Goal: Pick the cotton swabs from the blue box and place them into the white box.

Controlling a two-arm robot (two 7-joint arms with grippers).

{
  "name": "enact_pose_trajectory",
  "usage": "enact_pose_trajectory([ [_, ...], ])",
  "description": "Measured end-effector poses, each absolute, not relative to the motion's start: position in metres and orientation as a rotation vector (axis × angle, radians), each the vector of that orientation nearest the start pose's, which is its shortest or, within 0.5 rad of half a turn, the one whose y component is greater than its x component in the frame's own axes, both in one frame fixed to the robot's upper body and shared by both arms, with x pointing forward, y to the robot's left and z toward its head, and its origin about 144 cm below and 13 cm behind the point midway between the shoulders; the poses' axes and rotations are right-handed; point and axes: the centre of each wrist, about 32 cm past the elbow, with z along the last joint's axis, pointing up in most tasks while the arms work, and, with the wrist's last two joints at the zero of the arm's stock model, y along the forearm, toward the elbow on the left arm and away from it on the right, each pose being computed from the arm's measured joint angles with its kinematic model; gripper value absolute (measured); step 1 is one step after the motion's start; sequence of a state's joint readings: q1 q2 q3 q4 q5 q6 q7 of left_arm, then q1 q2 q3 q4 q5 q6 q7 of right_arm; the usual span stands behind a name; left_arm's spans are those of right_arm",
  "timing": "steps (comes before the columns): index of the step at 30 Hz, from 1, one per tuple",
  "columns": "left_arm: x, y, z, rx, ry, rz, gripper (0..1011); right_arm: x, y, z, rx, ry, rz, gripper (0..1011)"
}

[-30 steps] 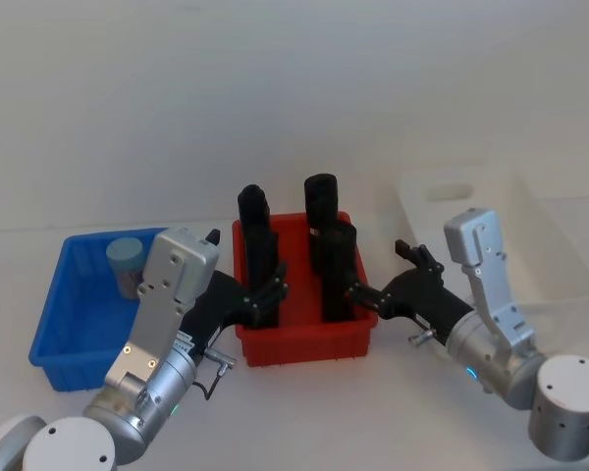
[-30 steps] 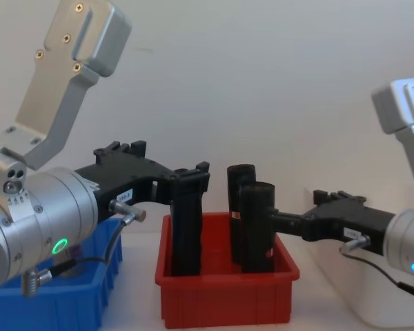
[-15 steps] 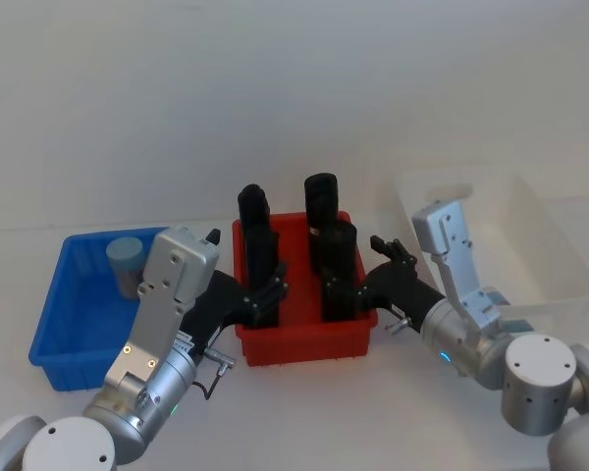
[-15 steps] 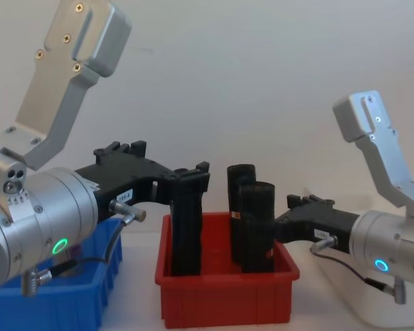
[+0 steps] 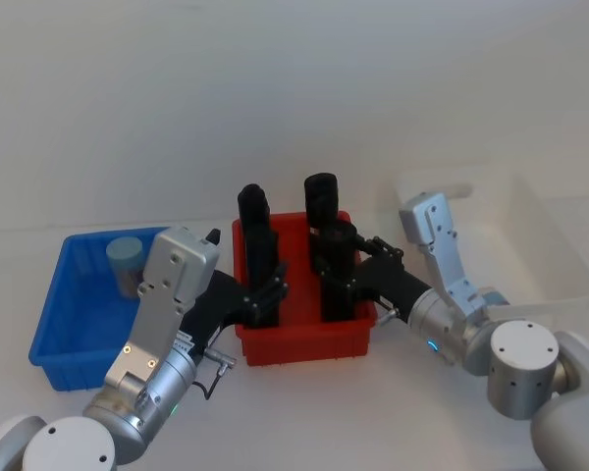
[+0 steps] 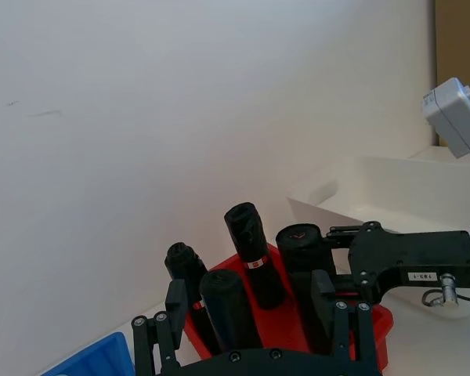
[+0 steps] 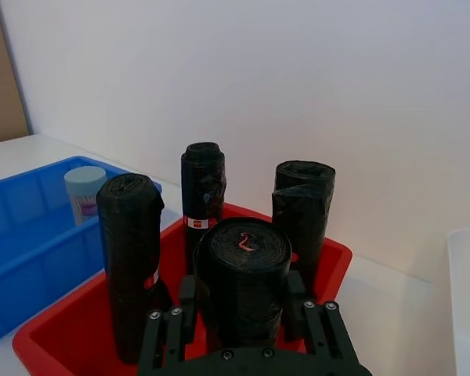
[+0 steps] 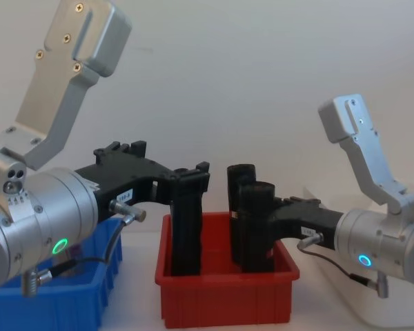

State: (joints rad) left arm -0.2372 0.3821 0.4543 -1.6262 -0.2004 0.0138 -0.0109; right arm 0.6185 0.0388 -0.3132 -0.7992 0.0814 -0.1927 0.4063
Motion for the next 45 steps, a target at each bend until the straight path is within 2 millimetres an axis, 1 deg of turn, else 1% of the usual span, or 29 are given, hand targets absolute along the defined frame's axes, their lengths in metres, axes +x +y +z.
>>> enact_pose_trajectory([
  [2,0.492,0.198,1.204,0.061,-0.268,1.124,1004,0.614,-0.175,1.146,-0.095,-0.093,-0.938,677],
  [5,0.492,0.198,1.204,0.061,-0.268,1.124,1004,0.617,-0.174,1.146,-0.09,-0.09,-0.933,552],
  [6,0.492,0.198,1.204,0.061,-0.268,1.124,1004,0.617,-0.173,1.145,-0.09,-0.09,-0.932,552],
  [7,0.492,0.198,1.204,0.061,-0.268,1.124,1004,0.618,-0.173,1.145,-0.087,-0.089,-0.932,513],
  [10,0.492,0.198,1.204,0.061,-0.268,1.124,1004,0.619,-0.173,1.145,-0.082,-0.088,-0.931,487],
  [16,0.492,0.198,1.204,0.061,-0.268,1.124,1004,0.617,-0.172,1.15,-0.053,-0.095,-0.935,463],
  [23,0.492,0.198,1.204,0.061,-0.268,1.124,1004,0.609,-0.176,1.161,0.0,-0.11,-0.955,451],
  [36,0.492,0.198,1.204,0.061,-0.268,1.124,1004,0.585,-0.187,1.189,0.109,-0.176,-1.015,451],
  [45,0.492,0.198,1.204,0.061,-0.268,1.124,1004,0.569,-0.201,1.207,0.155,-0.224,-1.109,451],
])
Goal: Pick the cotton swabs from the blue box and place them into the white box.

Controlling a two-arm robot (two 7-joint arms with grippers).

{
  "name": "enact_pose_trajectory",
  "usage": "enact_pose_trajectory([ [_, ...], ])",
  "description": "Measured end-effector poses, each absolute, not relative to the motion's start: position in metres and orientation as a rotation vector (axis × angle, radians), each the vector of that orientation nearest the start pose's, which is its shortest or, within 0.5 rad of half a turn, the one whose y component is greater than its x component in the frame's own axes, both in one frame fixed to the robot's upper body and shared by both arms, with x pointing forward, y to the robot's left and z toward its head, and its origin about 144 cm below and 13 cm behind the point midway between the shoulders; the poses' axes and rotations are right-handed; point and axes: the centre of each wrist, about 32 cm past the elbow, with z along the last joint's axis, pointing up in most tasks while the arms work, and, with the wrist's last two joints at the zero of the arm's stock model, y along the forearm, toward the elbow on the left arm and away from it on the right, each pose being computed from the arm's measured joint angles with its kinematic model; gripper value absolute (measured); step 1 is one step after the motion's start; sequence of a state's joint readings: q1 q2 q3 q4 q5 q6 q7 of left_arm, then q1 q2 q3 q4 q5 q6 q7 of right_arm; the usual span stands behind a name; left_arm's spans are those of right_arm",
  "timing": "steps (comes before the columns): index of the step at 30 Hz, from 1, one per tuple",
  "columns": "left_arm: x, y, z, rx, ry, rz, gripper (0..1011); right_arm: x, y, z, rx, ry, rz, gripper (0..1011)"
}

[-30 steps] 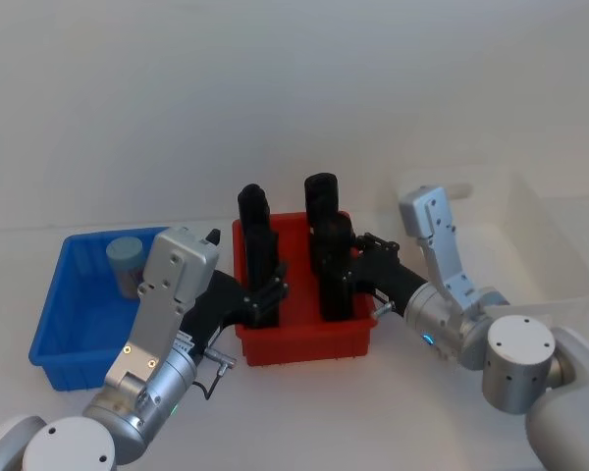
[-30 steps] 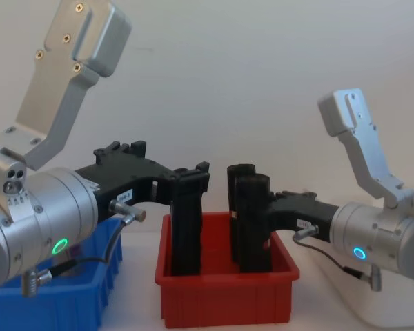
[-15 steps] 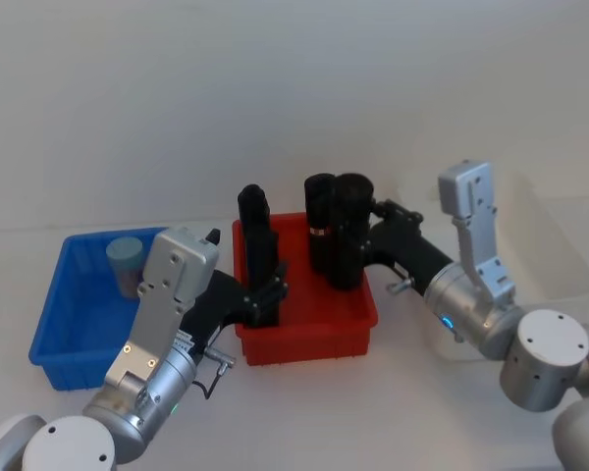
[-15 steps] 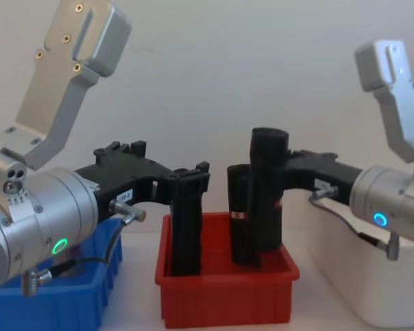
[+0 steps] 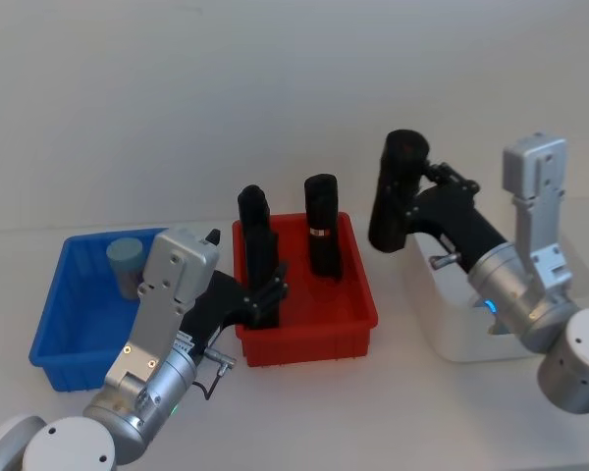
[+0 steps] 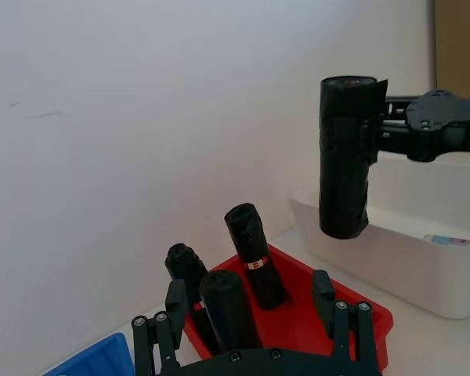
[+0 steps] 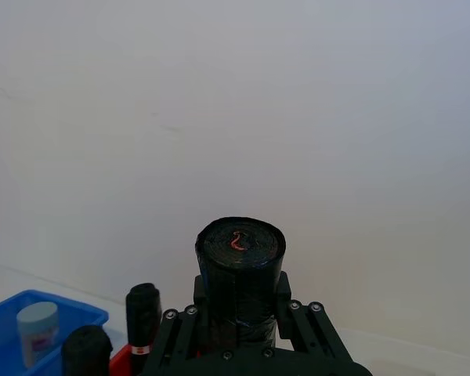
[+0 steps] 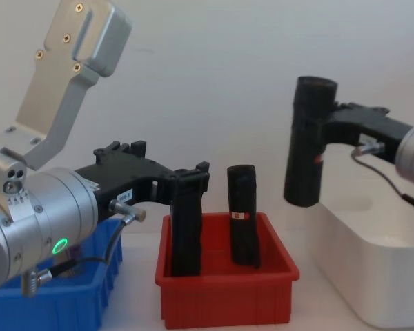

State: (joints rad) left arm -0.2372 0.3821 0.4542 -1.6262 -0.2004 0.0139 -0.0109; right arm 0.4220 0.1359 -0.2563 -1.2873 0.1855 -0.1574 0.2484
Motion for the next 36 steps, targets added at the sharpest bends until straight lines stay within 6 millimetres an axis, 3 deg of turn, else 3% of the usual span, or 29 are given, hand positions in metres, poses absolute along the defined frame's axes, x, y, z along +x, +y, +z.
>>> enact_pose_trajectory([
  [20,0.492,0.198,1.204,0.061,-0.268,1.124,1004,0.551,-0.246,1.227,0.152,-0.249,-1.33,451],
  [36,0.492,0.198,1.204,0.061,-0.268,1.124,1004,0.571,-0.256,1.202,0.073,-0.159,-1.34,451],
])
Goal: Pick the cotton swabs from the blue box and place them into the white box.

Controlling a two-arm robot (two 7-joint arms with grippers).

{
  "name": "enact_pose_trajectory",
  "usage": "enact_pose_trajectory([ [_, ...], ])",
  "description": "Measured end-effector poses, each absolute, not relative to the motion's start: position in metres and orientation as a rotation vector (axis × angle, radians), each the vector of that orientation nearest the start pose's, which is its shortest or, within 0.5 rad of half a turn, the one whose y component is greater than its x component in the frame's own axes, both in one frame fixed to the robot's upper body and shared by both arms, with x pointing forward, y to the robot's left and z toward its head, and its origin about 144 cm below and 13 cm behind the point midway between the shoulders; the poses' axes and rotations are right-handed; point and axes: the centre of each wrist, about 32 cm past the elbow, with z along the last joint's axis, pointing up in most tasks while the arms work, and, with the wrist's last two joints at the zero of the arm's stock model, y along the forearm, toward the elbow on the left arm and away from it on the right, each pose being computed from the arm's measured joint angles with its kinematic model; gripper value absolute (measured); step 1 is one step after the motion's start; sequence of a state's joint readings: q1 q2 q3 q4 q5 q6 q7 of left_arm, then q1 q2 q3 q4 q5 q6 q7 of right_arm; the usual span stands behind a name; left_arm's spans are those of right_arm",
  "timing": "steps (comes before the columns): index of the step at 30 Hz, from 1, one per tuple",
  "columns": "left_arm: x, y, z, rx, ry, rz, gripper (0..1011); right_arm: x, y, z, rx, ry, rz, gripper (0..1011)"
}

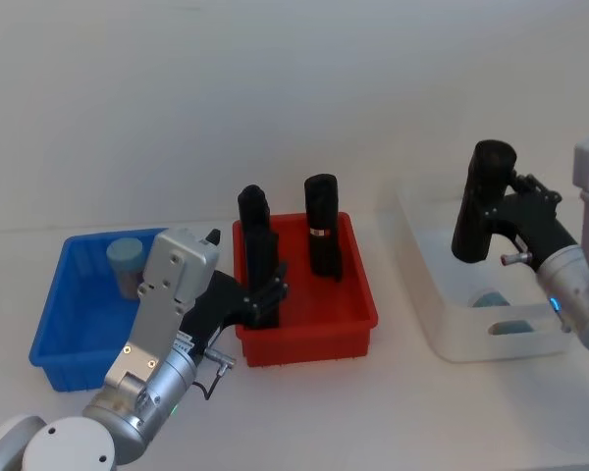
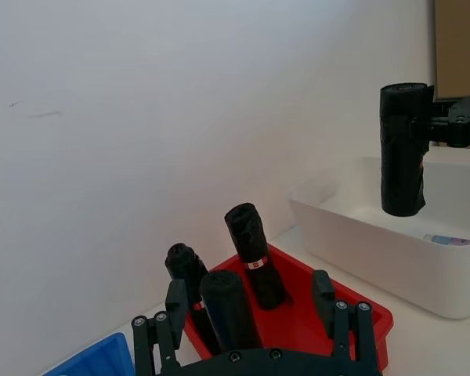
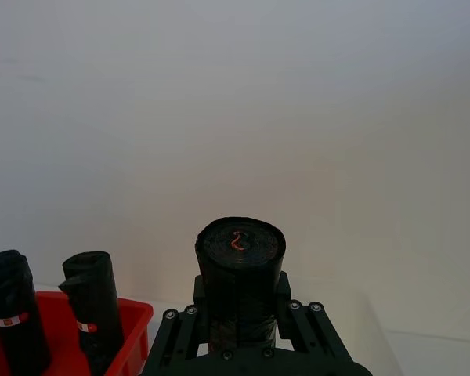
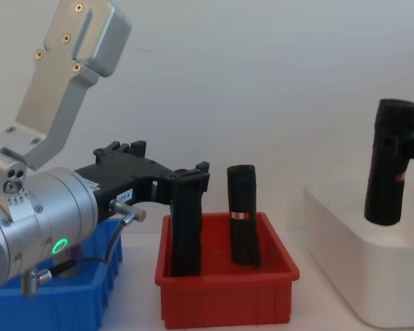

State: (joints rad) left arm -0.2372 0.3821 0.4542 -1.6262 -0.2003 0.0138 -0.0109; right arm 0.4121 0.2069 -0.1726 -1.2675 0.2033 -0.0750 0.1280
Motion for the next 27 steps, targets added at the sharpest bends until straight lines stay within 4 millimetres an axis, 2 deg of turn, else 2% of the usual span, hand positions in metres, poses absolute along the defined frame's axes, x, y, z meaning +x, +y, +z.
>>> enact_pose_trajectory([
  [14,0.492,0.198,1.204,0.061,-0.268,1.124,1004,0.592,-0.25,1.173,-0.006,-0.091,-1.293,451],
  [16,0.492,0.198,1.204,0.061,-0.268,1.124,1004,0.594,-0.249,1.171,-0.013,-0.084,-1.286,481],
  [20,0.492,0.198,1.204,0.061,-0.268,1.124,1004,0.597,-0.248,1.167,-0.023,-0.076,-1.276,599],
  [21,0.492,0.198,1.204,0.061,-0.268,1.124,1004,0.597,-0.248,1.166,-0.025,-0.075,-1.275,664],
  [25,0.492,0.198,1.204,0.061,-0.268,1.124,1004,0.598,-0.247,1.164,-0.03,-0.071,-1.27,733],
  [27,0.492,0.198,1.204,0.061,-0.268,1.124,1004,0.599,-0.247,1.163,-0.031,-0.07,-1.268,814],
])
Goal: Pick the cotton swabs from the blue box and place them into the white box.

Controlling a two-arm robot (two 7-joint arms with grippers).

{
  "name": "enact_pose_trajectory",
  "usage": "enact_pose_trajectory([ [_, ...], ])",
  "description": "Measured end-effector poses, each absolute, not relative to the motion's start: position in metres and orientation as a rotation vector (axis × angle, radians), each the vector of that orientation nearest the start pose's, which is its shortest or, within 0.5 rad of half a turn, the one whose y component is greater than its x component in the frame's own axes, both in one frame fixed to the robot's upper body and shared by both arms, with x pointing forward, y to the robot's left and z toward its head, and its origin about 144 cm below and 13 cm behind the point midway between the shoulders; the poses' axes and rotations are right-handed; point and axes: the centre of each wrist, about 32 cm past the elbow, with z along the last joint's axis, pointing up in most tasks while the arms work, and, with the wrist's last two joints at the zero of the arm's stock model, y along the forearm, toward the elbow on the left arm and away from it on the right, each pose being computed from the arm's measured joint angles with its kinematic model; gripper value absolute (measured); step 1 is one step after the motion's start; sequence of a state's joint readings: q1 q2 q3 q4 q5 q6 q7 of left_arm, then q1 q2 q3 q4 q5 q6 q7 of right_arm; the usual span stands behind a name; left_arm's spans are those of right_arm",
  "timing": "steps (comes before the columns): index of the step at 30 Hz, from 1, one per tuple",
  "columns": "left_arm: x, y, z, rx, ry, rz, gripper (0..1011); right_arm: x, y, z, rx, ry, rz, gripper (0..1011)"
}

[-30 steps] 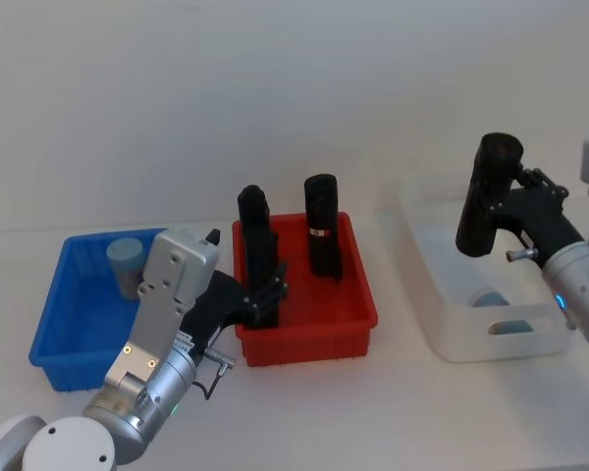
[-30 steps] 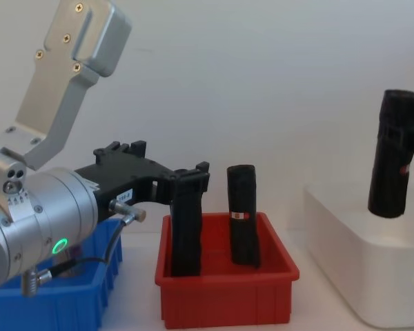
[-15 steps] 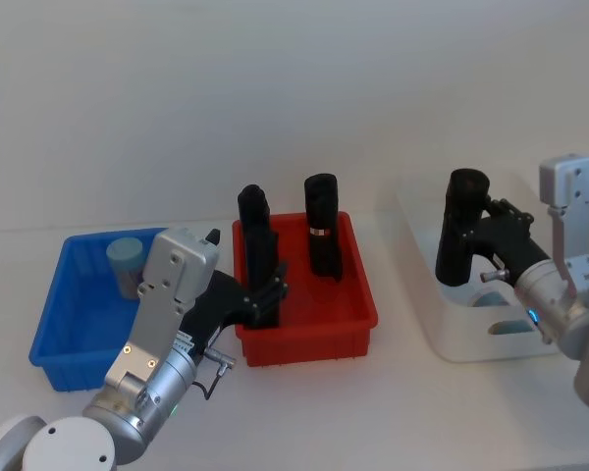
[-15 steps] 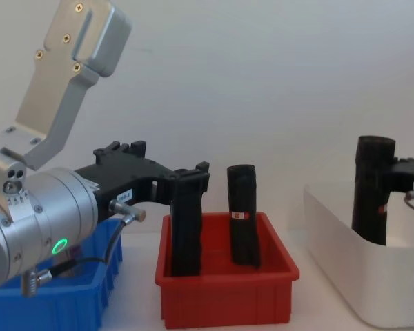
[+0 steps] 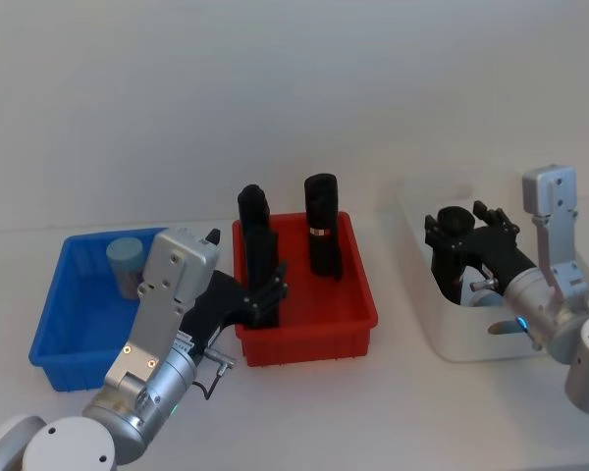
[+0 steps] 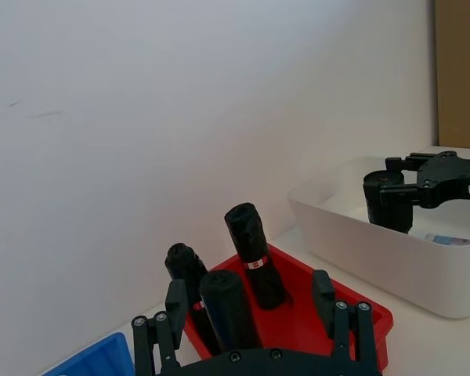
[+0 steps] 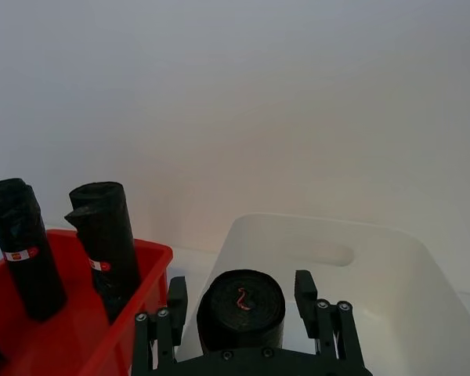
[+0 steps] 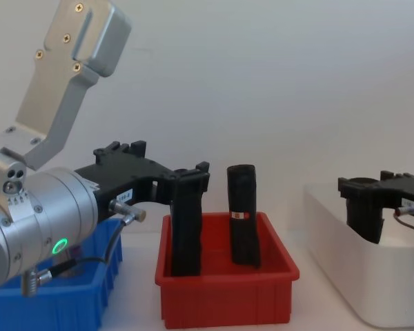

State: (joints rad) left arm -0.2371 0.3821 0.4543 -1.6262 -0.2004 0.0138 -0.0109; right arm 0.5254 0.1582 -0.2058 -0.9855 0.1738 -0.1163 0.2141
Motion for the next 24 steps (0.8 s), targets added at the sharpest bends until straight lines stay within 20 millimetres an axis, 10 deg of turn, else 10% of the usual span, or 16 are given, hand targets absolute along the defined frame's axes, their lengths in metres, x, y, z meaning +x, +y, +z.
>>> enact_pose_trajectory([
  [7,0.492,0.1984,1.2044,0.061,-0.268,1.124,1004,0.5989,-0.2475,1.1627,-0.028,-0.075,-1.266,997],
  [24,0.492,0.1984,1.2044,0.061,-0.268,1.124,1004,0.5935,-0.2511,1.1668,-0.006,-0.092,-1.268,1002],
])
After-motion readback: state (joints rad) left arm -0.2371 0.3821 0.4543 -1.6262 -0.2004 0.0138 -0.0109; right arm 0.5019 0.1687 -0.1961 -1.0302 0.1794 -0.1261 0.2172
